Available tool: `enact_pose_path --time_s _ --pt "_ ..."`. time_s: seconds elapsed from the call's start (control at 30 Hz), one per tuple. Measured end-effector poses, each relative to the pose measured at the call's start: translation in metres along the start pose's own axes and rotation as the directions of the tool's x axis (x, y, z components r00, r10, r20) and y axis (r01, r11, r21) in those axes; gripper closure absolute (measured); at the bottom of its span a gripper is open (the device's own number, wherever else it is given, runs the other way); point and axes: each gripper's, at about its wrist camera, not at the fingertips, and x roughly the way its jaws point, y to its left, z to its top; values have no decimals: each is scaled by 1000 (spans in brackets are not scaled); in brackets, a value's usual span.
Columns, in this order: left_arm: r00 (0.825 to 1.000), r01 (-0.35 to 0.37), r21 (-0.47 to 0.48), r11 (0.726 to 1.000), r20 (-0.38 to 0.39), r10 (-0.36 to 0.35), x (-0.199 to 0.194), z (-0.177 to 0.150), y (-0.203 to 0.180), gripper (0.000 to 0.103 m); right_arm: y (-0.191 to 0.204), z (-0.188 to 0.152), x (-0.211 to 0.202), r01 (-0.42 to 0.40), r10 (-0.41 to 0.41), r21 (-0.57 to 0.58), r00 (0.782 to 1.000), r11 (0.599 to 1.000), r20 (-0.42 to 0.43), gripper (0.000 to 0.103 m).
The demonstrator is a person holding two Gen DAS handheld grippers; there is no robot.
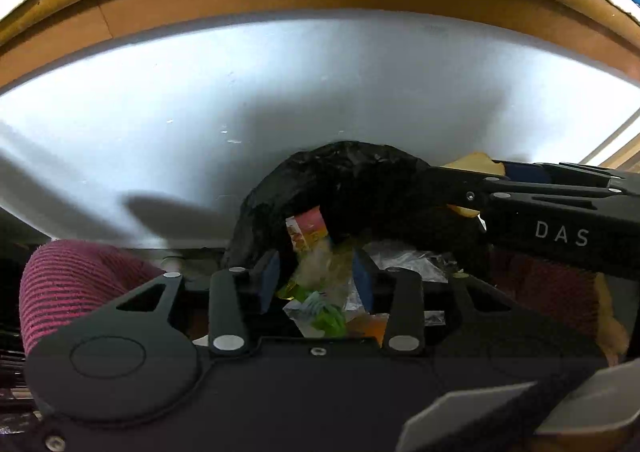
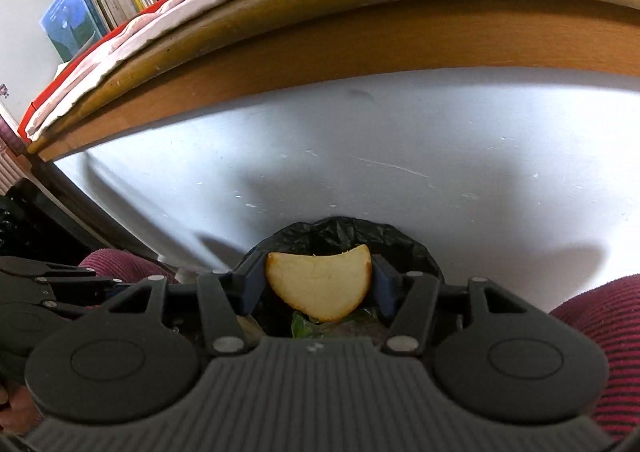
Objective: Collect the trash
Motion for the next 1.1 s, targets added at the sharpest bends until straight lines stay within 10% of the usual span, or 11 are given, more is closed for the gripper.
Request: enact_pose_path --time_s 1.1 --pt "1000 -4 -30 1000 -23 4 6 -3 4 24 -2 -5 -11 43 -44 -30 999 999 -19 3"
